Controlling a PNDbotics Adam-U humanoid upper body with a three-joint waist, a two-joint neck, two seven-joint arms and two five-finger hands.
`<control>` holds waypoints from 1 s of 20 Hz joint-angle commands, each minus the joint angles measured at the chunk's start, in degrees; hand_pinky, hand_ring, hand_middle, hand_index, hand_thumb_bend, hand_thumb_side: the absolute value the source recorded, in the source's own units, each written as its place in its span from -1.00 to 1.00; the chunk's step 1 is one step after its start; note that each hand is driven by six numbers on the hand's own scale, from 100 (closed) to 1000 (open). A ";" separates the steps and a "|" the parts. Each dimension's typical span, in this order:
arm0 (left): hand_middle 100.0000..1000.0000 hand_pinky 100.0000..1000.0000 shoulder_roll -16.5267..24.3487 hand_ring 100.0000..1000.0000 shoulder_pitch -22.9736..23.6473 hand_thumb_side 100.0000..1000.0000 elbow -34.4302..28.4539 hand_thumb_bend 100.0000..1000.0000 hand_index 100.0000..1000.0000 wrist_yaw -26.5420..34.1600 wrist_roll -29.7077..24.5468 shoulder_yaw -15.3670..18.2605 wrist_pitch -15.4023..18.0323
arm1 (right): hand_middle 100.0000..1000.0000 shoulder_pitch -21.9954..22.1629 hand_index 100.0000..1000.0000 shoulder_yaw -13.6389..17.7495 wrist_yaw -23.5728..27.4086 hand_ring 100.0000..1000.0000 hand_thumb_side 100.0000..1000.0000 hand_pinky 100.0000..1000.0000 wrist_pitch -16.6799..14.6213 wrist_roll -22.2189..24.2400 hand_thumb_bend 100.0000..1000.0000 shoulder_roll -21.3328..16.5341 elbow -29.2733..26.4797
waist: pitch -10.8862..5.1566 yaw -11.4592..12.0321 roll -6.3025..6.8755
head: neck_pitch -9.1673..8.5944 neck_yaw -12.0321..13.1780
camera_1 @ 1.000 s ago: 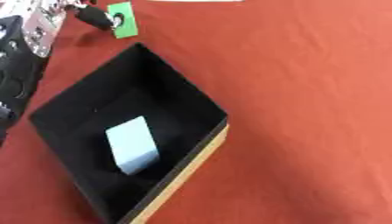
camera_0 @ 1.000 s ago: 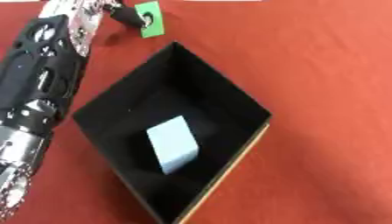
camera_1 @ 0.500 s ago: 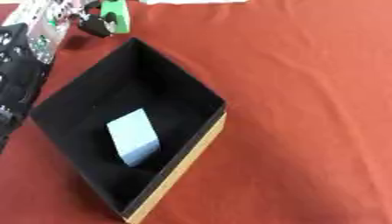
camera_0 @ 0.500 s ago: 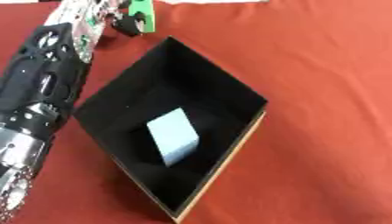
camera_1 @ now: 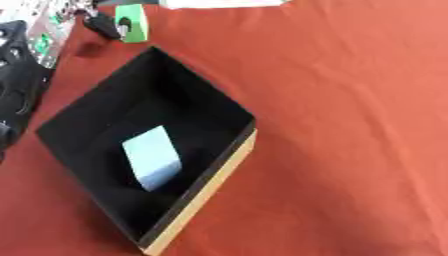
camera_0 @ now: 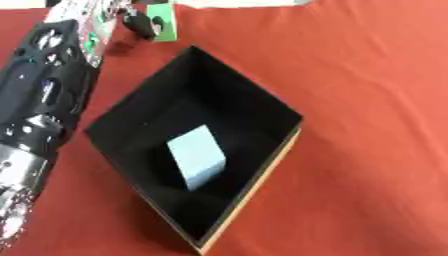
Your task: Pick up objects on the table and place them in the box.
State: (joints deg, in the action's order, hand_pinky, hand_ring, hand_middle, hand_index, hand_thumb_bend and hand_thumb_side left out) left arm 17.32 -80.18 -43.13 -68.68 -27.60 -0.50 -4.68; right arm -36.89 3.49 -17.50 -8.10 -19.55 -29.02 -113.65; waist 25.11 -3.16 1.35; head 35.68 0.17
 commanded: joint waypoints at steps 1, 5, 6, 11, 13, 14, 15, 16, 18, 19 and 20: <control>0.88 0.51 1.63 0.86 -1.57 -1.00 -1.43 -0.63 0.98 1.59 -0.97 -0.15 0.53 | -0.08 -0.57 0.57 0.32 0.36 0.16 0.26 0.52 0.01 0.09 -1.00 -1.72 -0.94 | -1.76 0.02 -0.15 | -0.08 -0.17; 0.87 0.49 1.69 0.84 -1.45 -0.98 -2.11 -0.79 0.98 4.40 -1.23 -0.19 0.91 | -0.08 -0.57 0.57 0.36 0.42 0.16 0.26 0.52 0.05 0.09 -1.00 -1.79 -0.94 | -1.66 0.01 -0.24 | -0.20 -0.37; 0.86 0.48 1.67 0.83 -1.46 -0.98 -2.39 -0.85 0.98 5.14 -1.17 -0.24 1.00 | -0.08 -0.58 0.57 0.34 0.44 0.16 0.26 0.52 0.05 0.12 -1.00 -1.77 -0.94 | -1.66 0.04 -0.25 | -0.14 -0.42; 0.87 0.48 1.97 0.84 -1.53 -0.98 -3.69 -0.81 0.98 8.11 -1.11 -0.71 1.04 | -0.09 -0.43 0.57 0.37 0.52 0.16 0.26 0.52 0.07 0.18 -1.00 -1.79 -0.94 | -1.78 0.16 -0.30 | 0.23 -0.56; 0.89 0.50 2.12 0.86 -1.37 -0.95 -3.50 -0.69 0.98 7.63 -1.81 -1.25 1.15 | -0.09 -0.49 0.57 0.32 0.55 0.16 0.26 0.52 0.03 0.23 -1.00 -1.73 -0.94 | -1.74 0.15 -0.28 | 0.11 -0.59; 0.91 0.58 2.16 0.91 -1.26 -0.84 -3.35 -0.57 0.98 7.12 -2.07 -1.38 1.20 | -0.09 -0.52 0.57 0.29 0.57 0.16 0.26 0.52 0.01 0.27 -1.00 -1.70 -0.94 | -1.71 0.11 -0.29 | 0.01 -0.58; 0.91 0.59 2.17 0.92 -1.16 -0.82 -3.19 -0.56 0.98 6.51 -2.27 -1.46 1.34 | -0.09 -0.55 0.57 0.30 0.59 0.16 0.26 0.52 0.00 0.28 -1.00 -1.69 -0.94 | -1.69 0.07 -0.30 | -0.10 -0.55; 0.93 0.62 2.15 0.94 -1.06 -0.67 -3.03 -0.49 1.00 5.83 -2.35 -1.47 1.46 | -0.09 -0.60 0.57 0.34 0.61 0.16 0.26 0.52 0.00 0.25 -1.00 -1.69 -0.94 | -1.63 0.01 -0.32 | -0.20 -0.51; 0.93 0.62 2.07 0.95 -0.89 -0.62 -2.72 -0.46 1.00 4.39 -2.17 -1.43 1.44 | -0.09 -0.73 0.57 0.32 0.65 0.16 0.26 0.52 -0.03 0.25 -1.00 -1.72 -0.94 | -1.47 -0.13 -0.35 | -0.33 -0.37; 0.93 0.60 1.94 0.94 -0.79 -0.63 -2.53 -0.47 1.00 3.70 -1.92 -1.27 1.37 | -0.09 -0.84 0.57 0.29 0.67 0.16 0.26 0.52 -0.06 0.28 -1.00 -1.71 -0.94 | -1.36 -0.22 -0.36 | -0.44 -0.28; 0.91 0.57 1.90 0.92 -0.70 -0.70 -2.32 -0.46 0.99 3.05 -1.55 -1.08 1.18 | -0.09 -0.92 0.57 0.28 0.70 0.16 0.26 0.52 -0.07 0.29 -1.00 -1.72 -0.94 | -1.24 -0.28 -0.37 | -0.59 -0.21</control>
State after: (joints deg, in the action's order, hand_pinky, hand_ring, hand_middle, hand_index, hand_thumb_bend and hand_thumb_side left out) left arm 17.77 -79.86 -44.93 -64.69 -29.44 -1.87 -3.46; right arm -36.90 3.50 -17.25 -8.10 -19.33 -29.04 -113.65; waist 25.19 -3.34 1.26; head 35.65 -0.11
